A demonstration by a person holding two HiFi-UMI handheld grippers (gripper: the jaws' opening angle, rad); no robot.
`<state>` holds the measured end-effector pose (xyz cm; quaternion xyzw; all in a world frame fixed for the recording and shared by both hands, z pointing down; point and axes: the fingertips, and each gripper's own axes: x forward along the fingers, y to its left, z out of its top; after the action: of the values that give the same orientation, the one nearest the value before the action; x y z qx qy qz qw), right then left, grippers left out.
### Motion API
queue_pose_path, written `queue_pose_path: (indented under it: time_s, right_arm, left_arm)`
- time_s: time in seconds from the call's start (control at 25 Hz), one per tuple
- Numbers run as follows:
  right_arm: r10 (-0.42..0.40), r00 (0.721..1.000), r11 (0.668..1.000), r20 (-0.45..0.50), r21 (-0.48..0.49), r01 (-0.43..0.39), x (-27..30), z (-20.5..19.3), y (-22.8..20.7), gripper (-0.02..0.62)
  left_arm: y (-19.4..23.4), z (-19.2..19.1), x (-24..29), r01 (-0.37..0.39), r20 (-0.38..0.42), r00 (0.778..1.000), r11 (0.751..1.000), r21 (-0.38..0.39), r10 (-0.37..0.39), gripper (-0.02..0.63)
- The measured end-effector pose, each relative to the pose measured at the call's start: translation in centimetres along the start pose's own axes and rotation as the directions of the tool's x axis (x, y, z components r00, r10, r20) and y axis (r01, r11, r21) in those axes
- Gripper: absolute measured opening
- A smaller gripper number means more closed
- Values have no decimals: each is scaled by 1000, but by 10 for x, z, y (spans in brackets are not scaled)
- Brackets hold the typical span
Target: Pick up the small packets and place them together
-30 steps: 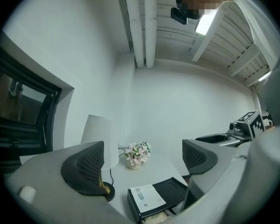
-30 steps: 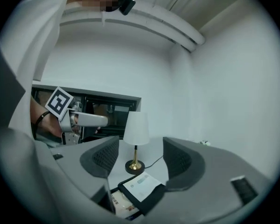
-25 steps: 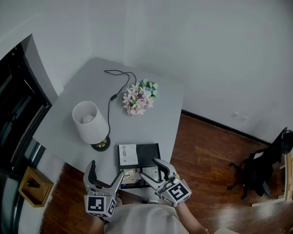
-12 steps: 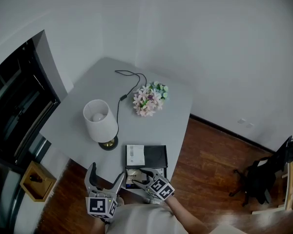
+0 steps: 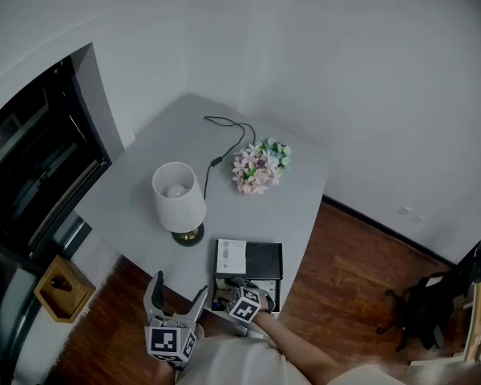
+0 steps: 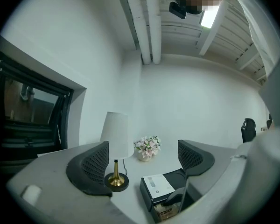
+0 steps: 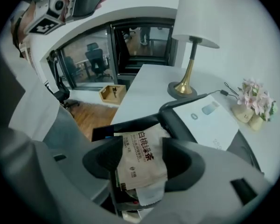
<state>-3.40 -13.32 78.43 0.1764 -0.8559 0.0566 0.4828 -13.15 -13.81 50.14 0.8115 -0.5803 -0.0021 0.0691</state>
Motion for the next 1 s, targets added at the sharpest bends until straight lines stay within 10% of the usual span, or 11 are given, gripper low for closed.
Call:
queue_pose_path:
  time_s: [0.6,0.84,1.0]
  right_arm:
    - [-12,999,999,-48,-39,10,-3,-10,0,119]
    - [55,992,998,116,23,-58,-58,6,21,101]
    - [-70,973,995,222,80,53,-107,3,-2,101]
  left_arm:
    - [-5,-4,4,-3,-7,1000,1000,-7,3,451]
    - [-4,-6,6,-3,-17,1000,1000,-11,3,446]
    - [-7,-10,6,-9,-25,1000,1000,-17,9,446]
